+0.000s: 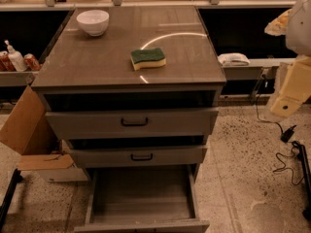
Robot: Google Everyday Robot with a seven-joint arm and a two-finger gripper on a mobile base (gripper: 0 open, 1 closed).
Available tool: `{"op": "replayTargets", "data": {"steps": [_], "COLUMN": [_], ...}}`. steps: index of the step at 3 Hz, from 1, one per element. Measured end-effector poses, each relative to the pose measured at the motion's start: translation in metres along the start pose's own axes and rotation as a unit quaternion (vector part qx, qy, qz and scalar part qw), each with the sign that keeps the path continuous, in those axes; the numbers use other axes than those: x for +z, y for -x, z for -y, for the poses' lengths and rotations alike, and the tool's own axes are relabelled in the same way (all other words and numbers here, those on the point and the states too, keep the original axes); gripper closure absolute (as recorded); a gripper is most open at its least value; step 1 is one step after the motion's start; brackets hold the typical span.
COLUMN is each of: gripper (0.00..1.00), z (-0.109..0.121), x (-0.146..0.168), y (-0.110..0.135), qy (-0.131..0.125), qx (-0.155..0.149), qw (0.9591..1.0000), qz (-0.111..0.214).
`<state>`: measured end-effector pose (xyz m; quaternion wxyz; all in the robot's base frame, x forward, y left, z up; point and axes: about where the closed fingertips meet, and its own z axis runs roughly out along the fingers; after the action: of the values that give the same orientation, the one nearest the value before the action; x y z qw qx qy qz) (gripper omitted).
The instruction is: Place sponge into bottom drawer
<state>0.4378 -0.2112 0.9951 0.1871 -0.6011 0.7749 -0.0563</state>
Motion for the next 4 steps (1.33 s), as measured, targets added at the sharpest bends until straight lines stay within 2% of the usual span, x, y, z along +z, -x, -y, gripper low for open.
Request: {"op": "replayTargets", "data": {"steps": [1,2,3,4], "gripper": [0.00,0.00,0.00,0.00], "z": [0.000,0.014,0.033,0.046], "x": [0.000,0.008,0.027,0.052], "y": [0.000,0.020,0.049,0.075], "qy": [0.000,0.005,0.018,0.036], "qx": [0.000,-0.001,0.006,0.022], "qw": [1.0000,0.9996,0.9967,0.9895], "qz": [0.000,0.029,0.080,0.138]}}
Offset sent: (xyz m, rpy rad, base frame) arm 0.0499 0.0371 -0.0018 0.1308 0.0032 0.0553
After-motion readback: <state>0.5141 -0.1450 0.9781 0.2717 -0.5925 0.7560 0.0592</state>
